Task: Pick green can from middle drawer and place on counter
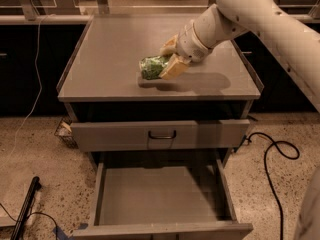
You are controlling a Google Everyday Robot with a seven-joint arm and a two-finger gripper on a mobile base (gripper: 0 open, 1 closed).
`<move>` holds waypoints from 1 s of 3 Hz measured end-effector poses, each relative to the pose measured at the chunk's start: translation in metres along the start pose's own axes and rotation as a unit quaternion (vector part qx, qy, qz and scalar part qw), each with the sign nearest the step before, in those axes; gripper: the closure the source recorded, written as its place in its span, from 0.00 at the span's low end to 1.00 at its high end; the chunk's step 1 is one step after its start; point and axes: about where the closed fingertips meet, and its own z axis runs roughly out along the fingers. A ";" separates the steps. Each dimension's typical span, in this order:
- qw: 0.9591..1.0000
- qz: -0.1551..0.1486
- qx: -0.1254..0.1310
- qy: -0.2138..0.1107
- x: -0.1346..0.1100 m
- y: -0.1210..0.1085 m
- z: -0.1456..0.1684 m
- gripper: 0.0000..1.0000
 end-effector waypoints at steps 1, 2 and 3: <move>1.000 -0.022 0.016 0.012 0.003 -0.031 -0.011 1.00; 0.999 -0.027 0.023 0.015 0.007 -0.039 -0.015 1.00; 1.000 0.002 0.030 0.006 0.027 -0.026 -0.013 1.00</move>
Offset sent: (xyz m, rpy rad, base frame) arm 0.0431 -0.0266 0.0330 -0.0383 -0.0981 -0.0104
